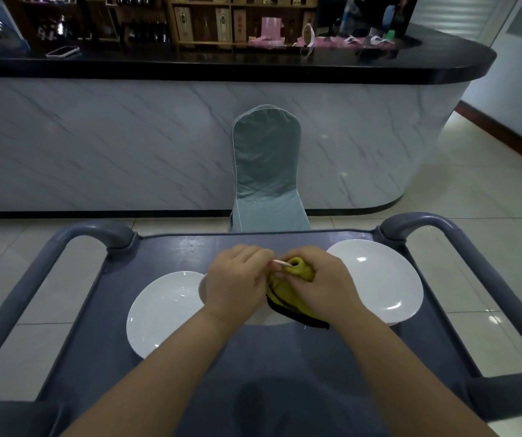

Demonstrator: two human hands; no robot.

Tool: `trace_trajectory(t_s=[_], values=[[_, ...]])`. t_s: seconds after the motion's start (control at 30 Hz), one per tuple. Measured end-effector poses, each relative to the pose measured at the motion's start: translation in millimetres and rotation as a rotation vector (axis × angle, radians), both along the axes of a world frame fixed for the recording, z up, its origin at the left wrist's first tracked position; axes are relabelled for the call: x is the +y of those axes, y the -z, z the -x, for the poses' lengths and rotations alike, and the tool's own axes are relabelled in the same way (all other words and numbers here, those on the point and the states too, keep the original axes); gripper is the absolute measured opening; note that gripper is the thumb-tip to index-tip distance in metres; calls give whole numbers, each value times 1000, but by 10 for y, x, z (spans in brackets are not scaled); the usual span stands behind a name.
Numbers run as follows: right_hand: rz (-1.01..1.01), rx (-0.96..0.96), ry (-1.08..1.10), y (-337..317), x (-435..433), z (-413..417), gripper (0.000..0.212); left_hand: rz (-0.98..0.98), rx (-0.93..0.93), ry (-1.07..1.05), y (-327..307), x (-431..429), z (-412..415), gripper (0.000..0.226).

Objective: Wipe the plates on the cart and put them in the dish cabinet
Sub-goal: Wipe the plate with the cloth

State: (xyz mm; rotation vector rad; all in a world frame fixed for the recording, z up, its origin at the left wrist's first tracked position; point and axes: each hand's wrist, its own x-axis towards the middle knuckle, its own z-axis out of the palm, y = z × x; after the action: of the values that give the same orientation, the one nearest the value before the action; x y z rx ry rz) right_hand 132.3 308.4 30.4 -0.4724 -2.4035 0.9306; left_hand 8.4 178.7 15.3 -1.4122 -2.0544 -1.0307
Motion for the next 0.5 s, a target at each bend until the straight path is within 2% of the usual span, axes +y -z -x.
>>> trace_trajectory(t_s=[0.03,0.1,0.13,0.17,0.2,0.23,0.33,0.37,0.4,0.43,0.47,0.5], values=[[85,24,40,5,29,-28,14,-42,-142,-68,-25,-23,13,10],[260,30,102,57,103,-147,14,-267,-607,-211,-121,-95,16,14],[281,20,109,87,123,-197,18,-376,-815,-220,-137,-117,21,17],[267,7,122,112,129,-218,20,-445,-919,-205,-143,-132,17,20],[224,5,141,125,123,-209,20,-450,-899,-193,-144,-142,0,21],[175,-1,153,114,100,-180,17,-416,-792,-181,-143,-150,-23,19],[-109,-31,57,50,-12,-38,21,-147,-199,-126,-122,-131,-71,15],[-178,-26,21,50,-42,-3,21,-94,-50,-88,-86,-122,-50,17],[-184,-5,6,43,-66,15,19,-82,11,-83,-77,-114,-28,18],[-111,16,17,28,-71,9,15,-110,-38,-112,-86,-125,-13,18],[16,47,51,19,-54,-17,12,-181,-208,-165,-123,-153,-14,17],[165,75,92,17,-26,-48,12,-284,-457,-210,-151,-180,-17,15]])
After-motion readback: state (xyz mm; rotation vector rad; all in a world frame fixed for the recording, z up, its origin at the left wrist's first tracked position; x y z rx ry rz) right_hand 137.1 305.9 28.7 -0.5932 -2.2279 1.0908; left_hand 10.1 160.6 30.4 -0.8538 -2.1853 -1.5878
